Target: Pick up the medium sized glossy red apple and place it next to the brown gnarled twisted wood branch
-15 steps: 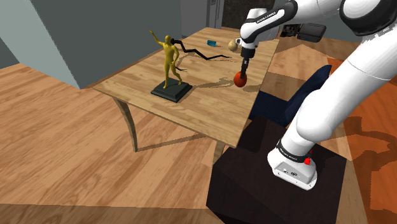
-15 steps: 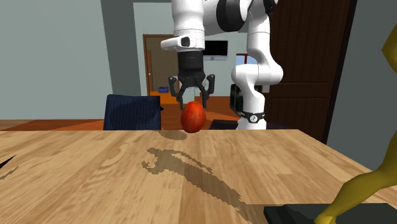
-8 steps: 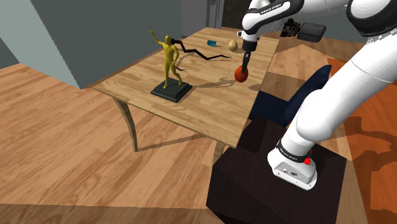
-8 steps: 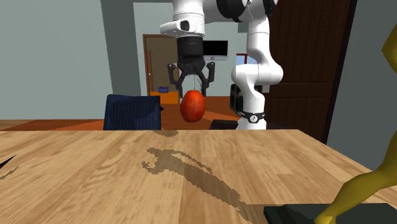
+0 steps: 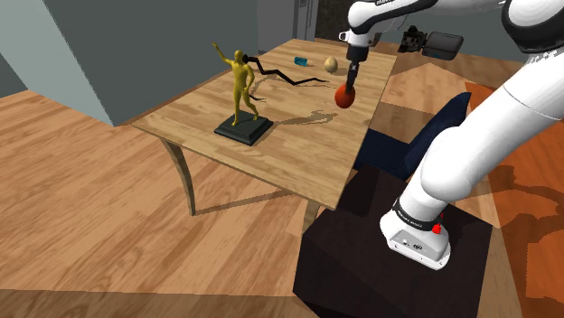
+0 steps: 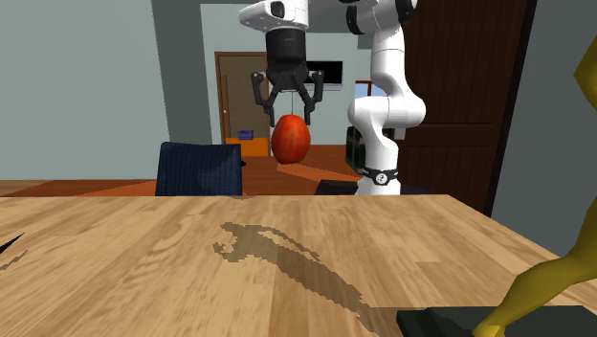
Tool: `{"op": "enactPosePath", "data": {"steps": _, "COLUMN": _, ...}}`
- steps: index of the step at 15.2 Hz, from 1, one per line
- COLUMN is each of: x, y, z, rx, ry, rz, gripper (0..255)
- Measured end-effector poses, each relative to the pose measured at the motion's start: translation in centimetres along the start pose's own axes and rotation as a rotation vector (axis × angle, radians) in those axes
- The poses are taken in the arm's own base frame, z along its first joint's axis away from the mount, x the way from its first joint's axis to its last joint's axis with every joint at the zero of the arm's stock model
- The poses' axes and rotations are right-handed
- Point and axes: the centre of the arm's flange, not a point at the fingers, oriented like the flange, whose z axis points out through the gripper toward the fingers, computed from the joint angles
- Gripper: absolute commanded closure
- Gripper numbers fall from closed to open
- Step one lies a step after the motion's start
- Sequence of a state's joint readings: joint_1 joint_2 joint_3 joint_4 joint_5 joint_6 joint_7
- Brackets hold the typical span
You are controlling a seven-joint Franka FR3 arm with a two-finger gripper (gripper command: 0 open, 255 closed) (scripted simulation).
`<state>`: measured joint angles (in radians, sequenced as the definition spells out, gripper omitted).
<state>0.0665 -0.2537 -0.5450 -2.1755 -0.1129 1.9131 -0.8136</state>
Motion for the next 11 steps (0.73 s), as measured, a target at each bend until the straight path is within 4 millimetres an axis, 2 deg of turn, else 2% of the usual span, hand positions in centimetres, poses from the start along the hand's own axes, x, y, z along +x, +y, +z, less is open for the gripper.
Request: {"op": "enactPosePath", "data": {"steps": 11, "x": 0.0, "y": -0.3, "z": -5.8, "rx": 0.000, "ry": 0.000, "rz": 0.000, "gripper": 255}}
